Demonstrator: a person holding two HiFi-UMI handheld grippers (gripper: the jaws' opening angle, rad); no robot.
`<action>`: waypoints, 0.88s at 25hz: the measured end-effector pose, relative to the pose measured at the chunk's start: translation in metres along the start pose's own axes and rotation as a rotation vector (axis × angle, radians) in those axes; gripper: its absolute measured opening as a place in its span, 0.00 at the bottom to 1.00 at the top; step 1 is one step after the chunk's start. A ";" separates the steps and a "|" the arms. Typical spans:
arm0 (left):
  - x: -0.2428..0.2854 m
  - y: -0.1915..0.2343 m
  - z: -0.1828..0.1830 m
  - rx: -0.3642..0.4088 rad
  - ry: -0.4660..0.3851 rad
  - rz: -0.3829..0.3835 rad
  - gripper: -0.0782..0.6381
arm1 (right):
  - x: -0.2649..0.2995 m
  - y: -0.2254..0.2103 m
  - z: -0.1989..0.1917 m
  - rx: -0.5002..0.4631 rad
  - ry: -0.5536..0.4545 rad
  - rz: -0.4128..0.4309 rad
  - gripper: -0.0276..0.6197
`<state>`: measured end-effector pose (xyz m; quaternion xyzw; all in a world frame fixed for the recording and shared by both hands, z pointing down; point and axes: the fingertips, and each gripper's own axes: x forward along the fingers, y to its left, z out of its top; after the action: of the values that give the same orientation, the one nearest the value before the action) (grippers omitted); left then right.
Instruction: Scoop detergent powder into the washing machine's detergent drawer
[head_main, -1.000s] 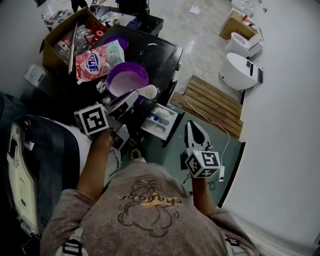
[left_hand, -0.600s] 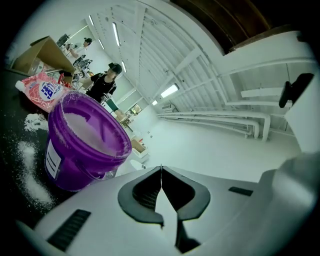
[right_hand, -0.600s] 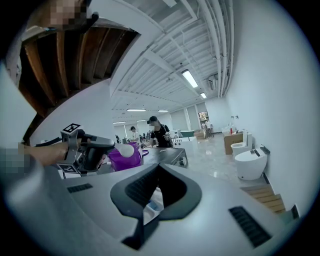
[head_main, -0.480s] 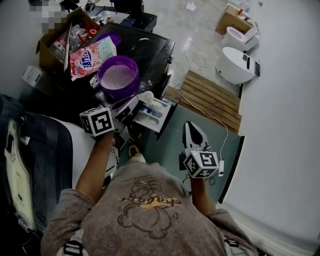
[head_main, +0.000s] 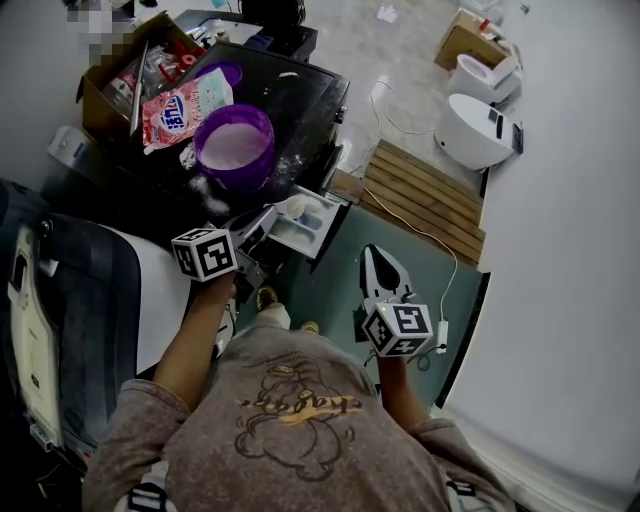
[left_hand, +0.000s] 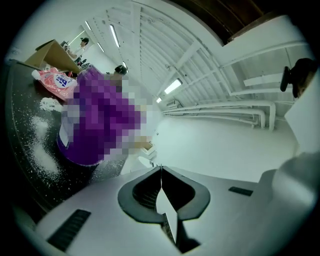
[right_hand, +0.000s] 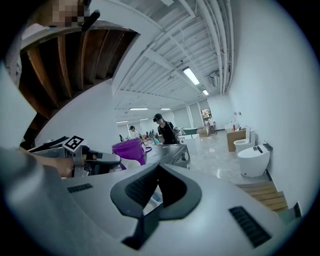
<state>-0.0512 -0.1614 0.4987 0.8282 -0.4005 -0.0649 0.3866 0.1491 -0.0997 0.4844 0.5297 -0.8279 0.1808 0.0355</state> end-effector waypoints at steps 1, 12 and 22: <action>0.000 0.002 -0.004 0.005 0.003 0.009 0.14 | -0.001 0.000 -0.001 0.000 0.000 0.003 0.04; 0.007 0.024 -0.045 0.070 0.065 0.105 0.14 | -0.021 -0.006 -0.012 -0.002 0.003 0.007 0.04; 0.013 0.032 -0.067 0.218 0.115 0.188 0.14 | -0.040 -0.020 -0.015 0.006 -0.007 -0.026 0.04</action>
<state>-0.0344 -0.1434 0.5702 0.8265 -0.4580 0.0632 0.3211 0.1829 -0.0675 0.4933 0.5410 -0.8207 0.1809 0.0336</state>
